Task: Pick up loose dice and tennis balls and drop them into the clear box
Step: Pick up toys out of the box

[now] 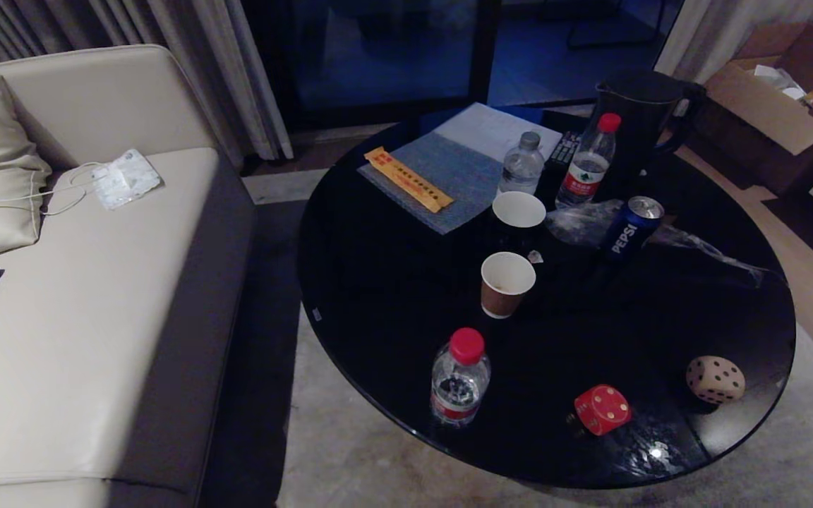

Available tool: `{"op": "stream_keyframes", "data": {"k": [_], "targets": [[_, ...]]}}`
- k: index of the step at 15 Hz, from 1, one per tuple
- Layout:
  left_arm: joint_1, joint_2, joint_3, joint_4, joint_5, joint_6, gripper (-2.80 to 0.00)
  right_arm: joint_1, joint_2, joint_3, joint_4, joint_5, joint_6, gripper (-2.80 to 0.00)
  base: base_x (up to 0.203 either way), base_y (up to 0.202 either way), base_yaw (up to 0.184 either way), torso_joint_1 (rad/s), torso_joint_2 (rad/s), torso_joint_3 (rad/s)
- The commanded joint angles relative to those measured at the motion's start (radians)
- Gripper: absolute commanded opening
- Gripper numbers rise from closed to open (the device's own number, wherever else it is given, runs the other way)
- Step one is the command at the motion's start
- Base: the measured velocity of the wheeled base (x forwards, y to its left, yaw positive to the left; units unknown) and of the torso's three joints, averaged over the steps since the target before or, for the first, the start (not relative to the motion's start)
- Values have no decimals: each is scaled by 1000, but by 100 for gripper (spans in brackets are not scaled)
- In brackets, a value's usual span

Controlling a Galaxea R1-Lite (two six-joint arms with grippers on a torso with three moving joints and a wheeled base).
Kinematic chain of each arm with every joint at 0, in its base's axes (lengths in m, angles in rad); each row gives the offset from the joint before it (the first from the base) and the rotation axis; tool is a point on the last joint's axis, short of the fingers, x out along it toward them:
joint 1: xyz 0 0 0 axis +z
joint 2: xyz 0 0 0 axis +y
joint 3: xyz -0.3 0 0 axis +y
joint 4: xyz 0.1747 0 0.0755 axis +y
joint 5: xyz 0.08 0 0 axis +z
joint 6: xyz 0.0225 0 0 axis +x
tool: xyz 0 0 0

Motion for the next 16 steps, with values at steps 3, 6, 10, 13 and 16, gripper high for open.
{"op": "stream_keyframes", "data": {"k": [3,6,10,13,16], "targets": [[0,0,0,0,1,0,-280,-1,1,0,1,2,-1,-280,0,0,0,2,4,-189],[0,0,0,0,1,0,-280,0,1,0,1,6,-2,-280,0,0,0,2,4,-191],[0,0,0,0,3,-5,-280,1,1,0,1,6,-4,-280,0,0,0,2,5,-55],[0,0,0,0,4,-5,-280,0,6,-38,5,-7,8,-280,0,0,0,0,0,0],[0,0,0,0,4,-5,-280,0,192,-129,27,35,7,-280,0,0,0,0,0,0]]}}
